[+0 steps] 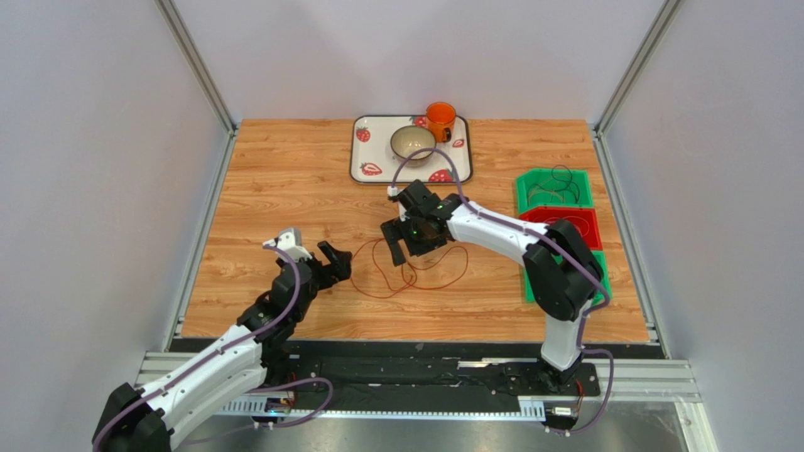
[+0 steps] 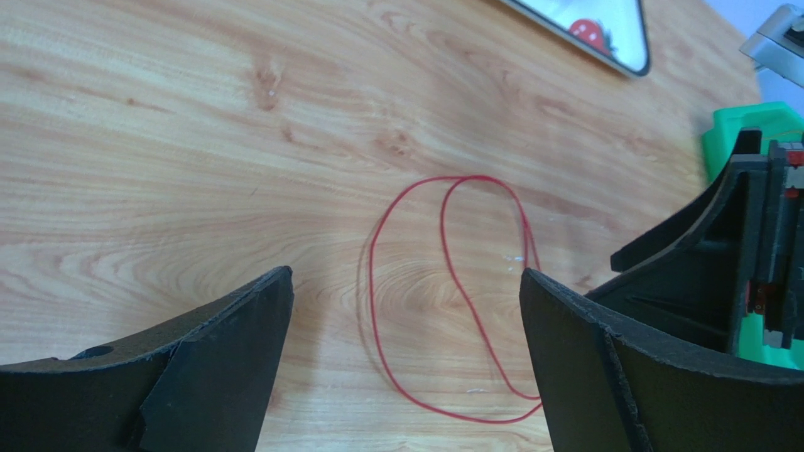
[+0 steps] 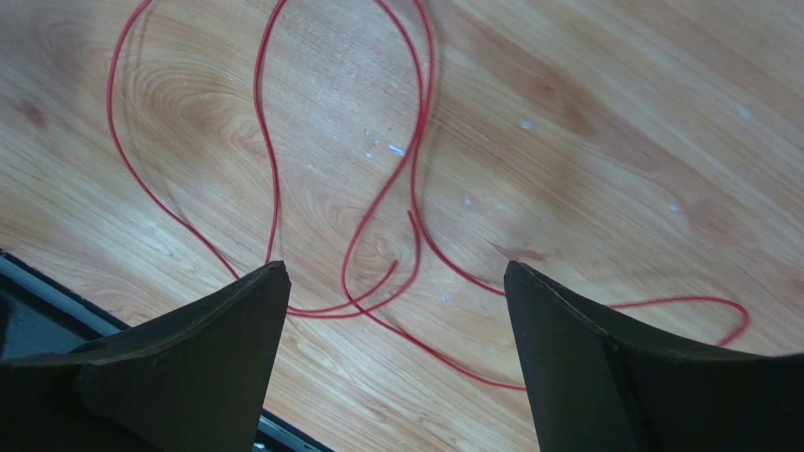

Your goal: Untangle the cables

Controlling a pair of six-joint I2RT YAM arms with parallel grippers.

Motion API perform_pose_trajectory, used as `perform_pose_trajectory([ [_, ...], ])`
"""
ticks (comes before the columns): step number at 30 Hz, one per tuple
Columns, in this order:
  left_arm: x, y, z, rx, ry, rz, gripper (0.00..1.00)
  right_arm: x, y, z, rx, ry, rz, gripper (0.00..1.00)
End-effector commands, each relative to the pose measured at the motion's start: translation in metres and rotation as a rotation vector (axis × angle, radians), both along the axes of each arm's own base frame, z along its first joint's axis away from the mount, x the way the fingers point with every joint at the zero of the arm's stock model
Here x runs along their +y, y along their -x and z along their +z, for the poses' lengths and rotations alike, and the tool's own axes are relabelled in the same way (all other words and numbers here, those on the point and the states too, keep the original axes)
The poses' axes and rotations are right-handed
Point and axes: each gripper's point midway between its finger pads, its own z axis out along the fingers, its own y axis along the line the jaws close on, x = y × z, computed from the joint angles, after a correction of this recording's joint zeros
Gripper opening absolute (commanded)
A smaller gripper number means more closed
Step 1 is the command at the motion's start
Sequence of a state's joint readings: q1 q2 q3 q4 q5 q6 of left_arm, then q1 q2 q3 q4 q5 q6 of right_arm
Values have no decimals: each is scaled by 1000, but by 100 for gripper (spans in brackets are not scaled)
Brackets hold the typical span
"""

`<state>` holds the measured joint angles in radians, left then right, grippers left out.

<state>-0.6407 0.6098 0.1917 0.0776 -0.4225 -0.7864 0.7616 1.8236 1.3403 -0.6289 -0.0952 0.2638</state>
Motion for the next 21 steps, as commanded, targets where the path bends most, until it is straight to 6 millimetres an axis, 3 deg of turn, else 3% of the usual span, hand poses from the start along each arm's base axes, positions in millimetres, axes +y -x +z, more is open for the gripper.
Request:
perform_pose_trajectory([
  [1, -2, -7, 13, -9, 18, 20, 97, 28, -18, -1, -72, -5, 39, 89],
  [11, -4, -7, 14, -13, 20, 13, 96, 49, -10, -25, -35, -6, 75, 89],
  [21, -5, -7, 14, -12, 17, 6, 95, 71, 12, -20, -9, -67, 157, 89],
])
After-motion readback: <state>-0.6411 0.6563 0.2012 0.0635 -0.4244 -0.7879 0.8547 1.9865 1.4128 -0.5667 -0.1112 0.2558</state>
